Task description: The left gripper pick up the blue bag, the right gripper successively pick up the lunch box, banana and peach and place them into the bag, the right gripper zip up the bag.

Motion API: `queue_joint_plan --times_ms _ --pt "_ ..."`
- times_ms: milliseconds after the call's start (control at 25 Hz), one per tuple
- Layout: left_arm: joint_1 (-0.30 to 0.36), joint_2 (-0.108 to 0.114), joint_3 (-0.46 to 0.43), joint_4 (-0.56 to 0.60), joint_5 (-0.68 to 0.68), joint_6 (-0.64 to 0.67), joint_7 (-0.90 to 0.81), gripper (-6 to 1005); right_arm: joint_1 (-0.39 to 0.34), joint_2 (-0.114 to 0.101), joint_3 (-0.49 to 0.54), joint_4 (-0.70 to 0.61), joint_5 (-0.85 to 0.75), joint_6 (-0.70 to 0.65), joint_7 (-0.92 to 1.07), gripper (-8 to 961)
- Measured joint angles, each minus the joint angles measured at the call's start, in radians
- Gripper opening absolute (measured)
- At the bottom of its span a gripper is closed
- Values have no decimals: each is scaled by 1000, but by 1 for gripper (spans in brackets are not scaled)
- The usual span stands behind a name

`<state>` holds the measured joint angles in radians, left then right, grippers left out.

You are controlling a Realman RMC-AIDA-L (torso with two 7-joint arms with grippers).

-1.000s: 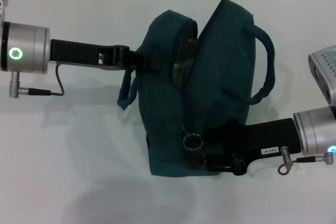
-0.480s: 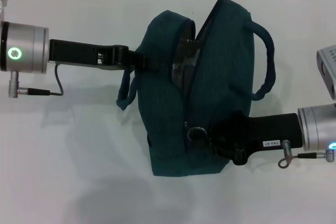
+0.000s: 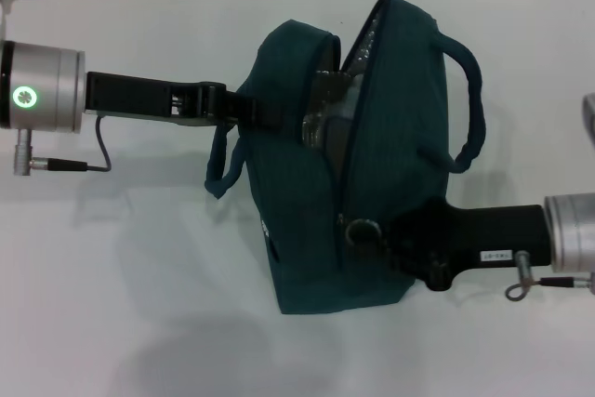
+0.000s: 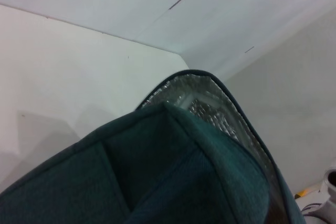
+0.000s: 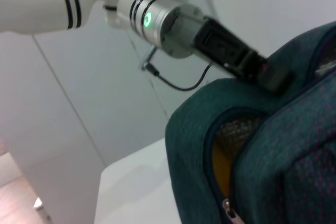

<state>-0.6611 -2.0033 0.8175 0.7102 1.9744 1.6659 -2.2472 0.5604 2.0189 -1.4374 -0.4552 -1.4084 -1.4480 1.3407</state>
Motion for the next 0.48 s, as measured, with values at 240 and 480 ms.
queue_joint_plan --times_ms 240,480 --pt "0 -2 0 0 2 0 0 38 -51 -2 81 -34 0 -67 -34 18" --pt "0 -3 0 0 2 1 0 38 -55 -1 89 -38 0 -77 -43 17"
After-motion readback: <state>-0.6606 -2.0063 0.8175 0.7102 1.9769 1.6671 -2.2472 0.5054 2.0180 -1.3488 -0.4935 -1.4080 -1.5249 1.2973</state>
